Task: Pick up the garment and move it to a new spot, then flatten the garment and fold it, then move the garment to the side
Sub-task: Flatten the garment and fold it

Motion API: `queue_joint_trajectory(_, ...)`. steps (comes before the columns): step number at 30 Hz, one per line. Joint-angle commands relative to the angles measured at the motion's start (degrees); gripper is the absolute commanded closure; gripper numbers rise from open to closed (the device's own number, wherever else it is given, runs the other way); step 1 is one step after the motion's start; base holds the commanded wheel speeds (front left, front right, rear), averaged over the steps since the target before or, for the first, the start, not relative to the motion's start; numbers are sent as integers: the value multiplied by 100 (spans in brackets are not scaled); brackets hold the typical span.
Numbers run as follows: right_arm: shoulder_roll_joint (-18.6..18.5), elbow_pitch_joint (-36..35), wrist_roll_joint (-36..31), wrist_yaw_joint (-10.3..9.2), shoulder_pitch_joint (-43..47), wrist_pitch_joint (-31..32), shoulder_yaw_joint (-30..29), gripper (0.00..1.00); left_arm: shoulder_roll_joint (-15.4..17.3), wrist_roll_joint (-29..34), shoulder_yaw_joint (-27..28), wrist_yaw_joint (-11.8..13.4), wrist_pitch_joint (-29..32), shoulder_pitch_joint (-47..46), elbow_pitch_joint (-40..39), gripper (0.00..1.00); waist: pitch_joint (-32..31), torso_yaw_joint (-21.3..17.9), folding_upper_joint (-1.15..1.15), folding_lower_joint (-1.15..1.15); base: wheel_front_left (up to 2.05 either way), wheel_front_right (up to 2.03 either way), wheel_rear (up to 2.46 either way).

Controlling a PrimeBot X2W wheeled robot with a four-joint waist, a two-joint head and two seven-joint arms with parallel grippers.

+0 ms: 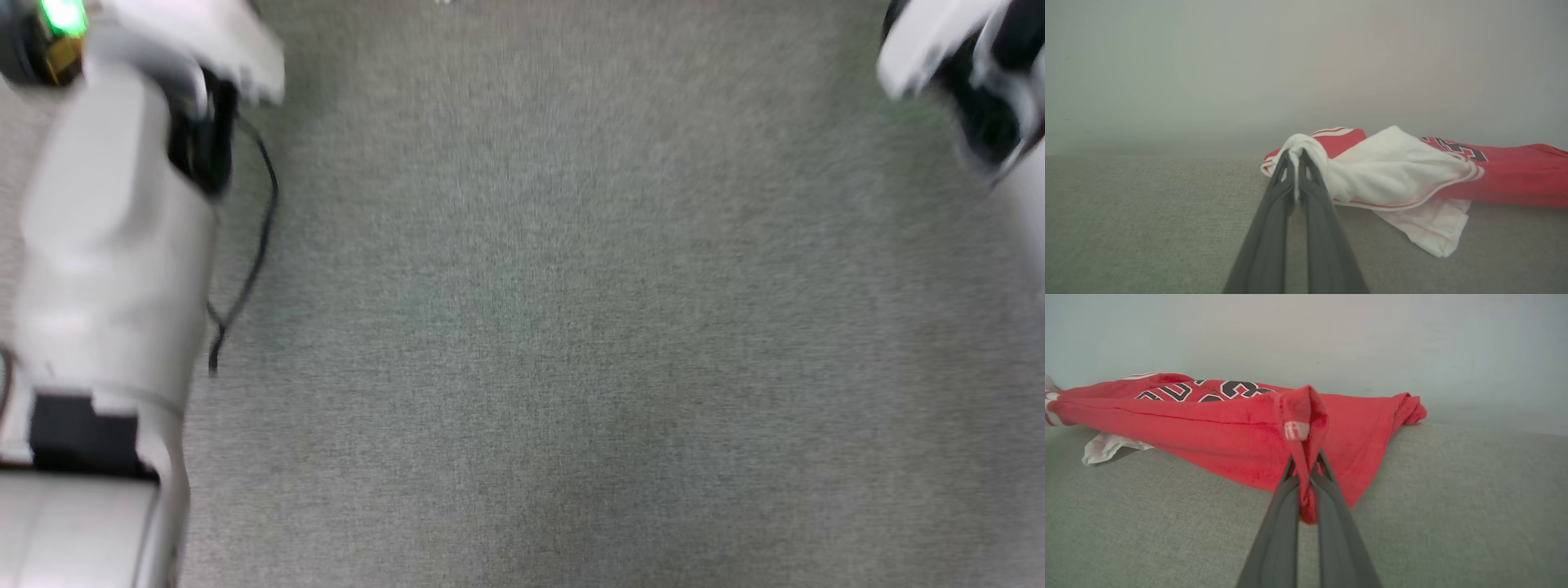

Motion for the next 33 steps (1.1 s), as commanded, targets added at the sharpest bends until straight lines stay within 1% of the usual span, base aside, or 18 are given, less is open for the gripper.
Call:
queue_joint_trajectory(1, -67, -68, 156, -4, 460, -85, 115, 100, 23, -137, 50, -19, -41, 456, -26, 100, -624, -10, 0, 0, 0, 0, 0)
queue_joint_trajectory(4, -145, -195, 369, -4, 1131, -219, 308, 100, 95, -321, 126, -25, -57, 1288, -143, 100, -1116, -4, 0, 0, 0, 0, 0)
queue_joint_trajectory(9, -324, -489, 637, -6, 2141, -366, 521, 100, 166, -519, 344, -20, -61, 2679, -685, 100, -1846, 9, 0, 0, 0, 0, 0)
queue_joint_trajectory(16, -544, -1090, 831, -8, 3397, -532, 643, 100, 370, -555, 523, 278, -17, 4606, -1774, 100, -2663, -69, 0, 0, 0, 0, 0)
queue_joint_trajectory(21, -742, -1584, 857, -8, 4270, -571, 536, 100, 497, -680, 654, 664, 358, 5950, -2953, 100, -3039, -63, 0, 0, 0, 0, 0)
queue_joint_trajectory(26, -889, -2069, 761, -9, 5110, -415, 254, 100, 553, -763, 789, 1198, 855, 7208, -4481, 100, -3244, -51, 0, 0, 0, 0, 0)
queue_joint_trajectory(29, -985, -2385, 661, -9, 5559, -316, -15, 100, 571, -770, 826, 1503, 1156, 7840, -5371, 100, -3313, -46, 0, 0, 0, 0, 0)
queue_joint_trajectory(33, -947, -2806, 480, -9, 6139, -88, -428, 100, 627, -728, 846, 1836, 1532, 8436, -6279, 100, -3317, -35, 0, 0, 0, 0, 0)
